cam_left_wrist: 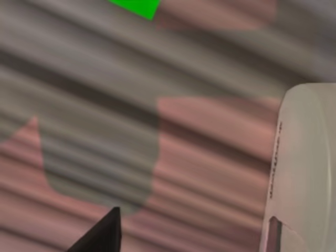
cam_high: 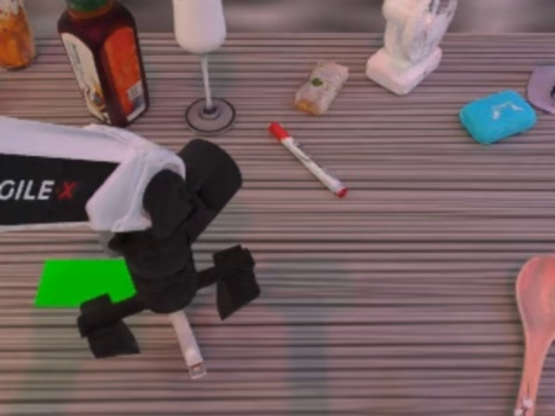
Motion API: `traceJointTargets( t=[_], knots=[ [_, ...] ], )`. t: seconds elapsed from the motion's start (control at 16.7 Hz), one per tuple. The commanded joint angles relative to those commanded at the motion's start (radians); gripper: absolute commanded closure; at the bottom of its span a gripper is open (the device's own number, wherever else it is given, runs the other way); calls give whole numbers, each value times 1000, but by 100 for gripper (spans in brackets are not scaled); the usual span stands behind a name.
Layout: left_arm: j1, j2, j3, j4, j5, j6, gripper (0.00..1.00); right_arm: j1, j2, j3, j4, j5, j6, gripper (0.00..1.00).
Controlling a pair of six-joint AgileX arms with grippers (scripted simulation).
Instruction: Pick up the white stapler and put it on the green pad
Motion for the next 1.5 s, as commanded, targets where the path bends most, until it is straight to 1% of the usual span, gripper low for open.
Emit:
traceJointTargets(
  t=[0.06, 0.84, 0.9, 1.5],
  knots=[
    [0, 0, 0, 0, 0, 0, 0, 0, 0, 0, 0, 0, 0, 0],
    [0, 0, 0, 0, 0, 0, 98, 0, 0, 0, 0, 0, 0, 0],
    [0, 0, 0, 0, 0, 0, 100, 0, 0, 0, 0, 0, 0, 0],
    [0, -5, 14, -17, 0, -1, 100, 0, 0, 0, 0, 0, 0, 0]
  ],
)
